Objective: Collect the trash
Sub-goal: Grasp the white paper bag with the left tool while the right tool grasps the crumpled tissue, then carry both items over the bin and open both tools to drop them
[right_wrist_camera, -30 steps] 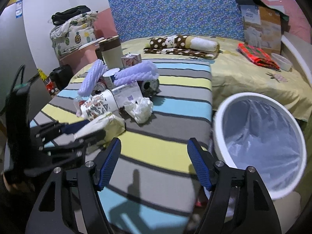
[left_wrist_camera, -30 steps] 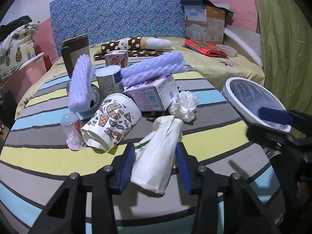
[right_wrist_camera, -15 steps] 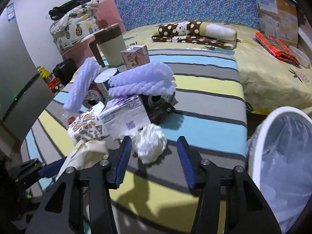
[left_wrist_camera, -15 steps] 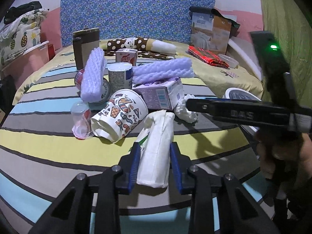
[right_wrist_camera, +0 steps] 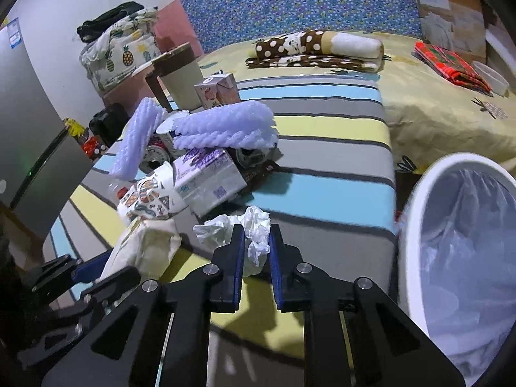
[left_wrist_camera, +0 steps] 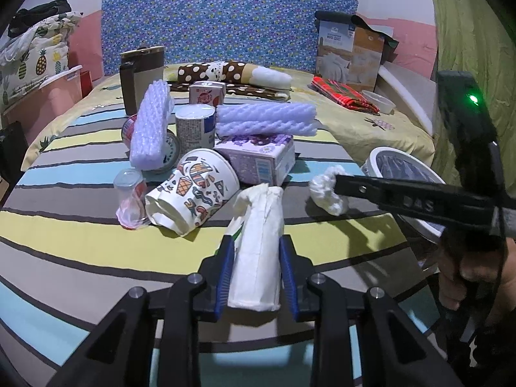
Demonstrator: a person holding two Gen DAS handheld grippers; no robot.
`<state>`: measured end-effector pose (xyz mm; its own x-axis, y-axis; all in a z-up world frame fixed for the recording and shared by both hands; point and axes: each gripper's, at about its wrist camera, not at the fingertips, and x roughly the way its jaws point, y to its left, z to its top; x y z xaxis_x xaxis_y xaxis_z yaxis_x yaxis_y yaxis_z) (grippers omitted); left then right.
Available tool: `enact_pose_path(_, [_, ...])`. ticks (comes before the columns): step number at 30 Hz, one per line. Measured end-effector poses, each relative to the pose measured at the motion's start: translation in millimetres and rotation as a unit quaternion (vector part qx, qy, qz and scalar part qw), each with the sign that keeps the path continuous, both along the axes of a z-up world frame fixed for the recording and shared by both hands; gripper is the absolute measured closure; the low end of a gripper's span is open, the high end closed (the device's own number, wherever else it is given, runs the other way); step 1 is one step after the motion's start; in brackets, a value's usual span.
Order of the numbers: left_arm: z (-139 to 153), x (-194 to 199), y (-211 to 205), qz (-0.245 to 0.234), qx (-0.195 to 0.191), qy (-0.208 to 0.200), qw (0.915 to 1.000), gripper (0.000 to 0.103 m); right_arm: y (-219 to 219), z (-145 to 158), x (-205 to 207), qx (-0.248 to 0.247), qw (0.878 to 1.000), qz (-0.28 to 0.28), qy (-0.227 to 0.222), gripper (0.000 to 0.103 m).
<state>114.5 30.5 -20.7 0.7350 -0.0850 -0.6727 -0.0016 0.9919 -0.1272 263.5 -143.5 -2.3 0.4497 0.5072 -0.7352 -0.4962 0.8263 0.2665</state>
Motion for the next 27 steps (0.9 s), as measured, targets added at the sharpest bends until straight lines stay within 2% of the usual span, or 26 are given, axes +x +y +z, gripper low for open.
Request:
enact_pose_path(6, [8.8, -3.6, -12.6, -0.01, -0.011, 0.001, 0.9999, 0.076, -27.2, 8.0, -10.7, 0.012, 1.0, -0.021, -0.006, 0.086])
enact_pose_path(14, [25.5, 5.6, -45.9, -0.045, -0.013, -0.005, 0.9989, 0.077, -74.7, 22.2, -15.5, 0.019, 0.996, -0.079, -0.031, 0.086])
enact_pose_path(27, [44.5, 49.5, -142.9, -0.146, -0.016, -0.016, 0.989, 0.077, -150.6, 11.1, -14.9, -0.003, 0.983, -0.178, -0.037, 0.086])
